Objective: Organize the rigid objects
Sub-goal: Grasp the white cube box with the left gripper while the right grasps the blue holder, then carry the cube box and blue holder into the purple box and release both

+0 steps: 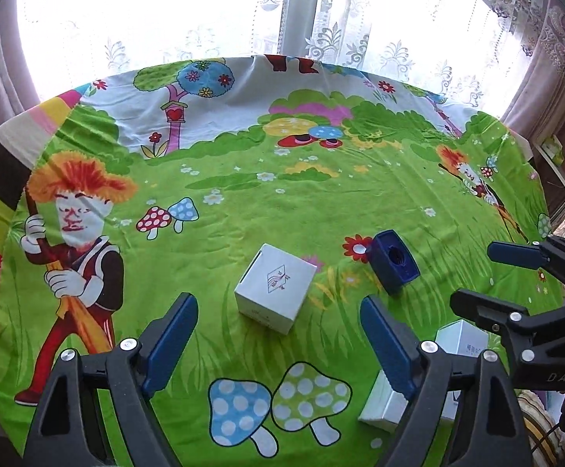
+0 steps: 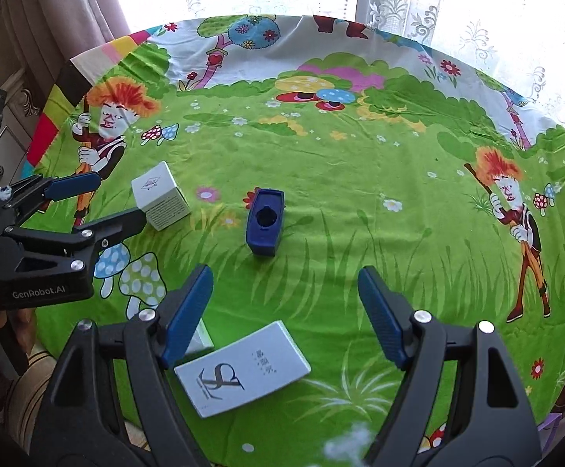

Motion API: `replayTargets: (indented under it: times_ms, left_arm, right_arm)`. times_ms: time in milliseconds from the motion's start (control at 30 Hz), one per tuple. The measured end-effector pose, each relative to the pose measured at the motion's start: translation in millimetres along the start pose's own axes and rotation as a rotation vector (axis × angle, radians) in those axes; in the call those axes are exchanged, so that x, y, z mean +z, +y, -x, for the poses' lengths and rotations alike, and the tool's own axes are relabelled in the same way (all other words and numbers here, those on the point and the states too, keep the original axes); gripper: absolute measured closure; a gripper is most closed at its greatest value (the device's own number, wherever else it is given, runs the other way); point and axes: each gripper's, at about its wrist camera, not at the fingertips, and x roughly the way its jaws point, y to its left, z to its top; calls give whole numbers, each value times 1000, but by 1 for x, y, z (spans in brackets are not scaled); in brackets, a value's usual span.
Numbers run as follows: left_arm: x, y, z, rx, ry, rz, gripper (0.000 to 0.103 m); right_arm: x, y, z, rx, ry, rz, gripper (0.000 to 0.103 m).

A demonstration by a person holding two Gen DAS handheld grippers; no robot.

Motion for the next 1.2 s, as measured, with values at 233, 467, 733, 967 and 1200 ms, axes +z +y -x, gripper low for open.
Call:
replayTargets:
  times_ms: [233, 467, 733, 967, 1200]
  left_arm:
    - [8, 7, -28, -35, 46, -15, 34]
    - [3, 15, -38, -59, 67, 13, 54]
    - [-4, 21, -30, -69, 52, 74, 54]
    - [-11, 10, -4, -47, 20, 68, 54]
    - [-21, -11, 36, -52, -31, 64, 54]
  right_arm:
    - [15, 8, -42, 14, 43, 10, 25]
    - [18, 15, -72, 2, 92, 34, 56]
    - [17, 18, -65, -10, 62, 46, 73]
    - [8, 22, -35, -23, 14, 53, 73]
    - [-18, 27, 4, -29, -34, 51, 73]
